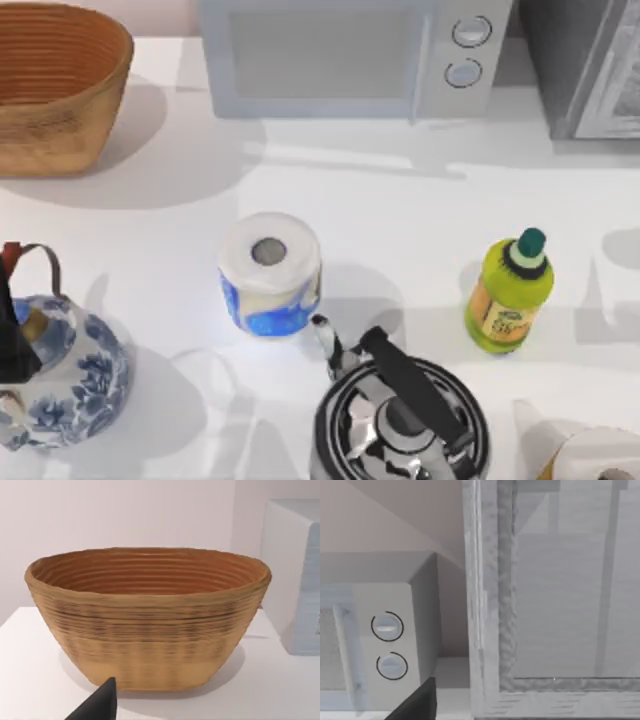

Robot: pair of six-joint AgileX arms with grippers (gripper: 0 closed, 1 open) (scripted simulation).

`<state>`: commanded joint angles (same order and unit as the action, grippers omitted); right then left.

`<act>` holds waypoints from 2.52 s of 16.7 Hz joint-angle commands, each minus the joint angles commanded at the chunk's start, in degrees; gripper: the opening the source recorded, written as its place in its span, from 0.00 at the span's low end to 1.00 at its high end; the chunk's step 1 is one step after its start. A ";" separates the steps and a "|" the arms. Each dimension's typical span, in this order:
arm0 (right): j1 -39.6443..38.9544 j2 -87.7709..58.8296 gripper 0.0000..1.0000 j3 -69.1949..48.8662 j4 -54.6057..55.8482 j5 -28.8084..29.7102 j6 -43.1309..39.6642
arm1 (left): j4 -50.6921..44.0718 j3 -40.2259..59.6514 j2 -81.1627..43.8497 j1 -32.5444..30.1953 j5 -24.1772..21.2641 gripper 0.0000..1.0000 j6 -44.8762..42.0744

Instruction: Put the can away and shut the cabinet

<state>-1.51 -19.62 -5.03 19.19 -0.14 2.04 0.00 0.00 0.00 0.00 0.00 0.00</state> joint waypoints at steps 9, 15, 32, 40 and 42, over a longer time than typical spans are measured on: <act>2.08 -49.34 1.00 -8.21 42.18 -1.94 -0.82 | 0.00 0.00 0.00 0.00 0.00 1.00 0.00; 7.26 -81.44 1.00 -9.93 65.04 -6.25 -3.93 | 0.00 0.00 0.00 0.00 0.00 1.00 0.00; 14.06 -105.63 1.00 -11.74 78.00 -10.33 -3.74 | 0.00 0.00 0.00 0.00 0.00 1.00 0.00; 12.12 -108.80 1.00 -23.01 70.03 -8.35 -3.36 | 0.00 0.00 0.00 0.00 0.00 1.00 0.00; 12.12 -108.80 1.00 -23.01 70.03 -8.35 -3.36 | 0.00 0.00 0.00 0.00 0.00 1.00 0.00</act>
<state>10.60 -128.42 -28.04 89.22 -8.48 -1.32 0.00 0.00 0.00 0.00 0.00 0.00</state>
